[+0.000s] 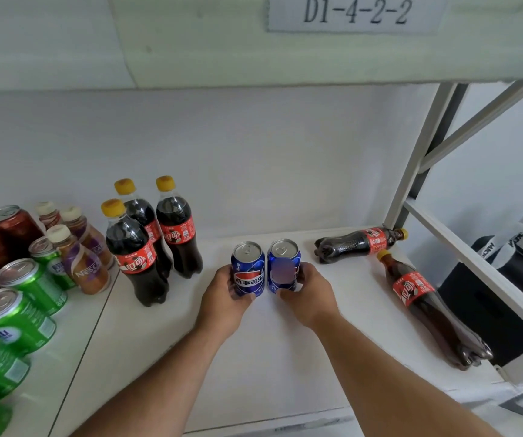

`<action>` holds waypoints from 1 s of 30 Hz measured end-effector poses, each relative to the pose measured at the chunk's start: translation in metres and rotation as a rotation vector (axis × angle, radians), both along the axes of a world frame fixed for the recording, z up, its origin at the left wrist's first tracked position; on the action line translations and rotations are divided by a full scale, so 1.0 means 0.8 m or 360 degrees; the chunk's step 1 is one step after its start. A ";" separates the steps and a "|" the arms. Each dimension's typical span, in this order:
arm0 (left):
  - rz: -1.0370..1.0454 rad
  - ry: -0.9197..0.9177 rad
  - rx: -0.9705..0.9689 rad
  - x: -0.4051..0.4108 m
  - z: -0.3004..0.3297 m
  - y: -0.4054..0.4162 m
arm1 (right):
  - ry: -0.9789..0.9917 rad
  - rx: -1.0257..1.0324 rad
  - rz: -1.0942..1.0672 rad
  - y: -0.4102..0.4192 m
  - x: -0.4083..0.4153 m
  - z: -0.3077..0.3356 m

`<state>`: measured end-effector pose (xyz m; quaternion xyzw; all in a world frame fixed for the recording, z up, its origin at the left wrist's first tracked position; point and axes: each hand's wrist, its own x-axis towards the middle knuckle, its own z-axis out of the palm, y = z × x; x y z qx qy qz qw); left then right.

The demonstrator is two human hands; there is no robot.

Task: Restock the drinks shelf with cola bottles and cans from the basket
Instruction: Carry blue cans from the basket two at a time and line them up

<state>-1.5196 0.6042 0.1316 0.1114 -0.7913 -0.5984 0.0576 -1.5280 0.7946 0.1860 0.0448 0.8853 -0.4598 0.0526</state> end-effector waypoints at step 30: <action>-0.0133 -0.0458 -0.0752 0.084 0.090 -0.012 | -0.0216 0.0506 0.0329 -0.012 0.062 0.029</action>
